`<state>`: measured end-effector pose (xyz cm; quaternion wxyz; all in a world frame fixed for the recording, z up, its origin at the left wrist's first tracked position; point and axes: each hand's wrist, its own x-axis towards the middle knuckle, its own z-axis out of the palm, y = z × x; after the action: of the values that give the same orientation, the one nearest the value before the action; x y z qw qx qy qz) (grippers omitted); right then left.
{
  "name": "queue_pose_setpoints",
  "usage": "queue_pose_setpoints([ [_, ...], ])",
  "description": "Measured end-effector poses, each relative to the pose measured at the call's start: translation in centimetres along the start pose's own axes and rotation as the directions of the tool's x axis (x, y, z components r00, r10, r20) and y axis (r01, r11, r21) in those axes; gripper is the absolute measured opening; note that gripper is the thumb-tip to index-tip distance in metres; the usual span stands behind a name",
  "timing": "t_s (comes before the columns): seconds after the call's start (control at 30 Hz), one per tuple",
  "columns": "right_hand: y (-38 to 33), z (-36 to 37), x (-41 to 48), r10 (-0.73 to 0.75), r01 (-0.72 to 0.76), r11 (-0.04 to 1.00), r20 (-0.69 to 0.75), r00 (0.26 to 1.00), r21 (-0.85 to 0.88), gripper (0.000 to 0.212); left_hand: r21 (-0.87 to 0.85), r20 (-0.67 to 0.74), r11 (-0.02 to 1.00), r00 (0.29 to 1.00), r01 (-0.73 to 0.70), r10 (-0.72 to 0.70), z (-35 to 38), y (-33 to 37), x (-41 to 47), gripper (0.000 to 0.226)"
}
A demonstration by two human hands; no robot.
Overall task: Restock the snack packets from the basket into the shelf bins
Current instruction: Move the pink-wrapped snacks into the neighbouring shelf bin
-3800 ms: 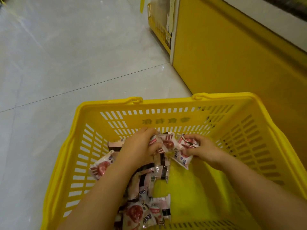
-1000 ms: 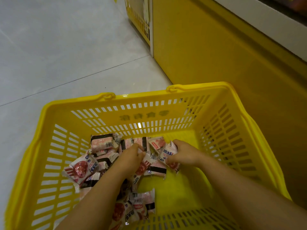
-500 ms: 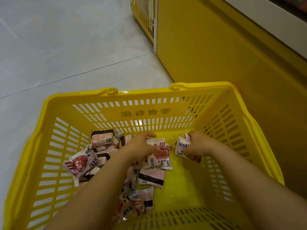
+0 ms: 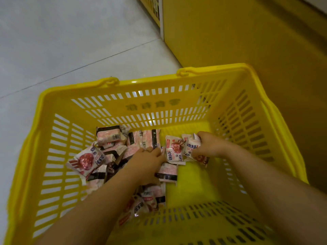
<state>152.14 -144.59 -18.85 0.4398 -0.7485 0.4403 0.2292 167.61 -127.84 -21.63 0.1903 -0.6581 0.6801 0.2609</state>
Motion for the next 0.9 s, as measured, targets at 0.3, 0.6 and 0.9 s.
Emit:
queue_pose_setpoints([
  [0.3, 0.3, -0.7, 0.2, 0.002, 0.069, 0.953, -0.233, 0.972, 0.297, 0.022, -0.788, -0.045, 0.602, 0.963, 0.13, -0.267, -2.3, -2.2, -0.5, 0.04],
  [0.6, 0.9, 0.3, 0.4, 0.271, -0.2, 0.85, -0.079, 0.959, 0.488, 0.013, -0.865, 0.377, -0.4, 0.918, 0.302, -0.123, -1.9, -2.7, 0.0, 0.045],
  [0.9, 1.8, 1.1, 0.9, 0.283, -0.279, 0.868, 0.053, 0.958, 0.412, 0.02, -0.885, 0.354, 0.188, 0.877, 0.427, -0.326, -2.8, -0.6, 1.1, 0.029],
])
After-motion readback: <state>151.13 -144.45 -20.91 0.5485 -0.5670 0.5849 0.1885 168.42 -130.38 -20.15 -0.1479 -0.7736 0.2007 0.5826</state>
